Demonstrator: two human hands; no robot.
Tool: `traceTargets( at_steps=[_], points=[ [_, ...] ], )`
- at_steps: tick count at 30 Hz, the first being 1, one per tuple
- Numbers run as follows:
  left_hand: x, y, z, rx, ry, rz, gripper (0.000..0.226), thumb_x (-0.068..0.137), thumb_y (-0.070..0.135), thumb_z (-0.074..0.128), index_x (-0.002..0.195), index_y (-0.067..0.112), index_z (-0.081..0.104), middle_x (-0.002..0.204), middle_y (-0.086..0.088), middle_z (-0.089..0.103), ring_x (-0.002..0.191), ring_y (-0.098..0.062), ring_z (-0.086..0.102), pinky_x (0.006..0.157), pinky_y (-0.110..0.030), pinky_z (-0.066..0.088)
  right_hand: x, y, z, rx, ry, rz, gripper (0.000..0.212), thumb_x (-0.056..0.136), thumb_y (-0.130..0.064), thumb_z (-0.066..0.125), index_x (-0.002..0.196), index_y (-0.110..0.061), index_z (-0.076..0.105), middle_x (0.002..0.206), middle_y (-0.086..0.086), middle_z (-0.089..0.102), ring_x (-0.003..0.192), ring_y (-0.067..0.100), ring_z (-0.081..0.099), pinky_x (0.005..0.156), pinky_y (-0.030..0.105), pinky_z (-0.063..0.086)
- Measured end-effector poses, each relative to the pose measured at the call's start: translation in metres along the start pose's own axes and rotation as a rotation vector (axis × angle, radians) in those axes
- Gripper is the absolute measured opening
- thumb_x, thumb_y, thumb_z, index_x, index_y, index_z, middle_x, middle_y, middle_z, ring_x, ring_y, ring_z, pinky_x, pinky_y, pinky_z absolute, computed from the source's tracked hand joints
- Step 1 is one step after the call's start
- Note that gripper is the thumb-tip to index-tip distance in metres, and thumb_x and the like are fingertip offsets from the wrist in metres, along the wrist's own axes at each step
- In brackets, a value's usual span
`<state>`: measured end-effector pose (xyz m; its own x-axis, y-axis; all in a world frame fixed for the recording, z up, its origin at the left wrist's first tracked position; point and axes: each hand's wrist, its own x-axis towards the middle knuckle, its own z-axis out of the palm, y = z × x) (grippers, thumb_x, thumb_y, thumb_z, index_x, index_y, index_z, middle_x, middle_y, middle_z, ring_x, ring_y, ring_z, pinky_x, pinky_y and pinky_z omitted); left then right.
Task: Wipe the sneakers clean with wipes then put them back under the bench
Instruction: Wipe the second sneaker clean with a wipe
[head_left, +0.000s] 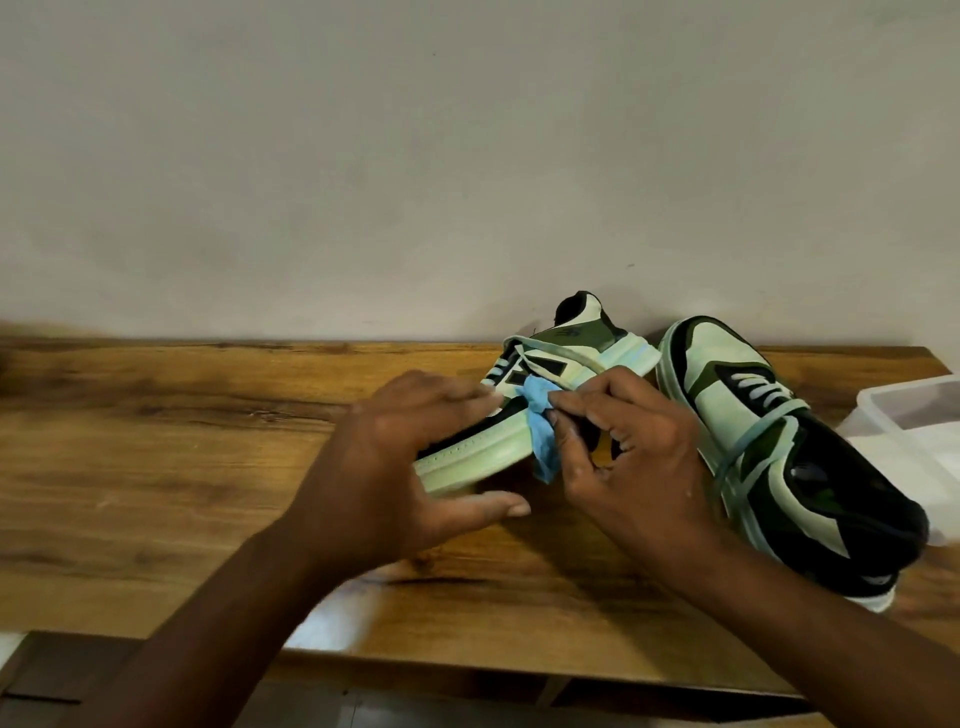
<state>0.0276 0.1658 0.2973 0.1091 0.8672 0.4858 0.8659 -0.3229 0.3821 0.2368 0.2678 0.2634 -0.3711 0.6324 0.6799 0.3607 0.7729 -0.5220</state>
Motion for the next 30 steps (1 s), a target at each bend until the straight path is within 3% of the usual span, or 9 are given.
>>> traceTargets(
  at_steps=[4,8,14,18,21,24,27,30],
  points=[
    [-0.002,0.005,0.018,0.1,0.061,0.098,0.041,0.088,0.038,0.082,0.12,0.014,0.078,0.125,-0.001,0.073,0.112,-0.021,0.068,0.084,-0.044,0.058,-0.003,-0.005,0.002,0.004,-0.008,-0.021,0.028,0.084,0.0,0.079,0.111,-0.001,0.077,0.098,0.006,0.068,0.085,0.012,0.063,0.074,0.008,0.049],
    [-0.003,0.004,0.018,0.088,0.088,0.106,0.026,0.09,0.027,0.079,0.113,0.014,0.081,0.116,-0.002,0.076,0.105,-0.02,0.069,0.081,-0.043,0.059,-0.014,-0.012,0.006,0.053,-0.038,-0.177,0.026,0.085,-0.003,0.079,0.111,0.003,0.076,0.099,0.012,0.065,0.089,0.017,0.063,0.077,0.017,0.054],
    [-0.004,0.005,0.018,0.068,0.076,0.117,0.028,0.089,0.027,0.082,0.113,0.012,0.081,0.117,-0.001,0.077,0.1,-0.018,0.071,0.076,-0.04,0.059,-0.006,0.013,0.001,0.017,-0.02,-0.096,0.016,0.083,-0.005,0.078,0.098,0.0,0.076,0.094,0.008,0.066,0.083,0.018,0.064,0.066,0.03,0.057],
    [-0.002,0.003,0.018,0.055,0.1,0.111,0.027,0.089,0.028,0.081,0.111,0.013,0.082,0.117,-0.001,0.078,0.099,-0.017,0.073,0.073,-0.039,0.061,0.008,0.032,0.0,-0.062,0.083,0.051,0.021,0.084,-0.011,0.076,0.104,-0.005,0.079,0.095,0.007,0.069,0.081,0.018,0.064,0.066,0.039,0.059],
    [-0.001,0.006,0.018,0.075,0.115,0.104,0.026,0.088,0.027,0.081,0.11,0.012,0.082,0.115,-0.002,0.078,0.099,-0.017,0.074,0.073,-0.038,0.062,0.006,0.021,0.002,-0.031,0.078,0.057,0.025,0.086,-0.012,0.077,0.11,-0.005,0.078,0.098,0.006,0.07,0.083,0.015,0.066,0.066,0.033,0.061],
    [0.0,0.006,0.017,0.08,0.122,0.106,0.025,0.087,0.024,0.082,0.108,0.011,0.082,0.113,-0.003,0.079,0.096,-0.017,0.074,0.074,-0.038,0.062,-0.004,0.003,0.004,0.081,-0.024,-0.074,0.024,0.089,-0.011,0.075,0.112,-0.005,0.078,0.1,0.004,0.069,0.087,0.013,0.066,0.069,0.026,0.058],
    [-0.001,0.005,0.016,0.081,0.106,0.114,0.026,0.086,0.022,0.082,0.11,0.012,0.082,0.115,-0.003,0.078,0.098,-0.017,0.075,0.076,-0.038,0.063,-0.004,0.009,-0.001,0.089,-0.063,-0.095,0.021,0.087,-0.015,0.076,0.106,-0.006,0.08,0.097,0.002,0.069,0.084,0.012,0.066,0.065,0.029,0.058],
    [-0.001,0.003,0.015,0.061,0.121,0.112,0.028,0.084,0.021,0.083,0.111,0.011,0.081,0.117,-0.004,0.078,0.1,-0.018,0.076,0.076,-0.038,0.063,0.007,0.033,-0.009,-0.049,0.005,0.026,0.023,0.084,-0.018,0.076,0.106,-0.011,0.08,0.093,-0.001,0.068,0.076,0.012,0.063,0.061,0.035,0.059]
  ],
)
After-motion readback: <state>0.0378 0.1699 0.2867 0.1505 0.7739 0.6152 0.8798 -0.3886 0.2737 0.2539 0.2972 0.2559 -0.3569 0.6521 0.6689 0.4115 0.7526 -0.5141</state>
